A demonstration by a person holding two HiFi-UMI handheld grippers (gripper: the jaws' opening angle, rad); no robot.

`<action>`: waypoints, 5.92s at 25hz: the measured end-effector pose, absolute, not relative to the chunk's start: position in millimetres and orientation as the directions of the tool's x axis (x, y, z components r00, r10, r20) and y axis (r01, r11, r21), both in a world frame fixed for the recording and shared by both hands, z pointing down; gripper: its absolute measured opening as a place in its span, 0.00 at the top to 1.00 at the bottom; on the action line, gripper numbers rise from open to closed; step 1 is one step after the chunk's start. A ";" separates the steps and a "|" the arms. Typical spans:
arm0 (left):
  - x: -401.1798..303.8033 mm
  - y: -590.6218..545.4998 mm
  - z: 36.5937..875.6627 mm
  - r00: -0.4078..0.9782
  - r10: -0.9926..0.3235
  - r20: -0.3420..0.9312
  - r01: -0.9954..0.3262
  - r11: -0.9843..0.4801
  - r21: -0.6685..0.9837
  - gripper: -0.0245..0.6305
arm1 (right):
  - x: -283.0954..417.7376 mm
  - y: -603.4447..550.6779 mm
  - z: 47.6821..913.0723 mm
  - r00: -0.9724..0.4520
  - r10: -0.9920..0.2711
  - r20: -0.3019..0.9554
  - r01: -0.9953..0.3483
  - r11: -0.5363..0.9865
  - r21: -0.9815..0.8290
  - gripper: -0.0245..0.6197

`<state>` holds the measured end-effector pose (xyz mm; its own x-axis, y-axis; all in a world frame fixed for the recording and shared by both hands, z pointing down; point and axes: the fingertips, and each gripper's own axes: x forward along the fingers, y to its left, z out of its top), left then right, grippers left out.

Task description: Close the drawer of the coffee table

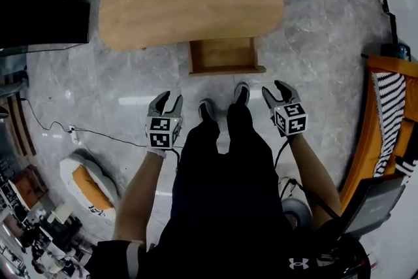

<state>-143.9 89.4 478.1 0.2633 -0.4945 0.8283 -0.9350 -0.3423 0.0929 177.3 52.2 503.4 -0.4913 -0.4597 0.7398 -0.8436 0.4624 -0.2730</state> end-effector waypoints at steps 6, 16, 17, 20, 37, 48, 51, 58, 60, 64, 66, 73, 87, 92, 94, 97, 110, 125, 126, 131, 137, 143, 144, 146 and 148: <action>-153.3 82.0 563.1 0.221 -0.409 0.885 -0.941 -0.328 0.083 0.70 | 188.8 35.2 584.6 -0.462 -0.366 0.808 -0.825 0.511 -0.240 0.62; -158.5 75.9 705.9 0.245 -0.260 0.934 -0.887 -0.449 0.108 0.67 | 179.9 32.1 695.5 -0.406 -0.239 0.882 -0.759 0.625 -0.179 0.61; -159.5 79.6 718.9 0.246 -0.244 0.938 -0.889 -0.443 0.118 0.67 | 179.8 32.5 706.8 -0.401 -0.230 0.887 -0.755 0.631 -0.178 0.61; -163.9 84.3 753.9 0.252 -0.226 0.941 -0.890 -0.436 0.134 0.67 | 181.7 30.0 739.2 -0.384 -0.218 0.897 -0.752 0.637 -0.167 0.61; -152.3 79.9 858.1 0.196 -0.112 0.974 -0.903 -0.407 0.135 0.63 | 214.3 27.3 842.8 -0.186 -0.172 0.967 -0.764 0.644 -0.032 0.61; -149.4 69.5 848.8 0.179 -0.158 0.971 -0.952 -0.276 0.130 0.77 | 217.6 21.1 838.1 -0.177 -0.187 0.966 -0.786 0.618 -0.025 0.74; -151.6 65.0 838.7 0.177 -0.192 0.965 -0.960 -0.249 0.127 0.77 | 214.2 15.8 826.2 -0.182 -0.204 0.962 -0.803 0.596 -0.025 0.74; -136.3 30.1 801.4 0.211 -0.308 0.928 -0.956 -0.265 0.129 0.80 | 216.7 -15.7 797.3 -0.201 -0.262 0.944 -0.832 0.554 -0.023 0.73; -108.4 15.9 791.8 0.281 -0.325 0.903 -0.914 -0.378 0.148 0.94 | 213.5 -22.5 801.0 -0.205 -0.249 0.947 -0.832 0.554 -0.035 0.72; -59.7 14.7 796.2 0.348 -0.289 0.892 -0.843 -0.513 0.163 0.95 | 214.9 -29.0 807.6 -0.191 -0.236 0.953 -0.840 0.541 -0.035 0.72; -59.7 18.2 805.4 0.342 -0.273 0.899 -0.872 -0.450 0.194 0.92 | 215.5 -30.4 810.6 -0.186 -0.236 0.954 -0.839 0.543 -0.030 0.72; -110.9 27.3 816.0 0.249 -0.283 0.926 -0.948 -0.268 0.173 0.80 | 222.2 -16.0 814.5 -0.226 -0.250 0.941 -0.908 0.403 -0.111 0.71; -116.0 12.7 788.1 0.442 -0.452 0.775 -0.769 0.254 0.587 0.66 | 179.7 -12.0 780.7 -0.562 -0.431 0.706 -0.714 -0.177 -0.677 0.59; -123.2 3.7 793.8 0.427 -0.560 0.710 -0.472 0.531 0.704 0.61 | 198.9 -6.7 791.7 -0.471 -0.500 0.727 -0.564 -0.462 -0.684 0.58; -123.1 -2.8 795.9 0.430 -0.593 0.681 -0.407 0.546 0.732 0.61 | 193.7 -9.8 797.6 -0.469 -0.518 0.715 -0.526 -0.487 -0.697 0.58; -124.4 -6.7 797.9 0.420 -0.589 0.690 -0.406 0.558 0.724 0.62 | 179.8 -23.8 798.5 -0.480 -0.556 0.678 -0.475 -0.486 -0.734 0.64; -125.9 -59.4 776.8 0.491 -0.594 0.637 -0.630 0.263 0.731 0.63 | 153.9 -93.0 758.5 -0.590 -0.611 0.528 -0.541 -0.186 -0.820 0.60; -119.4 -94.9 801.3 0.394 -0.442 0.806 -0.919 -0.171 0.355 0.63 | 144.2 -123.9 769.5 -0.582 -0.460 0.671 -0.806 0.217 -0.550 0.59; -119.4 -98.2 801.6 0.389 -0.441 0.809 -0.921 -0.179 0.346 0.63 | 143.9 -126.9 769.9 -0.578 -0.459 0.675 -0.811 0.228 -0.539 0.59; -122.6 -111.9 801.3 0.361 -0.455 0.814 -0.933 -0.177 0.315 0.63 | 140.3 -139.8 770.1 -0.571 -0.466 0.676 -0.817 0.238 -0.526 0.59; -121.9 -121.4 800.9 0.339 -0.465 0.818 -0.941 -0.177 0.289 0.63 | 138.4 -145.8 772.3 -0.572 -0.449 0.686 -0.820 0.288 -0.496 0.57; -119.7 -111.6 801.6 0.337 -0.438 0.833 -0.940 -0.201 0.275 0.63 | 134.7 -143.3 770.5 -0.569 -0.445 0.692 -0.822 0.315 -0.473 0.60; -119.0 -106.3 802.8 0.338 -0.427 0.839 -0.940 -0.199 0.277 0.63 | 135.0 -138.6 770.8 -0.567 -0.440 0.697 -0.824 0.309 -0.475 0.62; -119.9 -94.3 803.2 0.334 -0.409 0.849 -0.942 -0.187 0.280 0.63 | 138.4 -125.1 772.0 -0.558 -0.427 0.712 -0.830 0.284 -0.480 0.65; -118.9 -81.0 798.8 0.335 -0.395 0.856 -0.941 -0.183 0.284 0.63 | 144.8 -111.0 769.6 -0.545 -0.418 0.726 -0.838 0.251 -0.485 0.67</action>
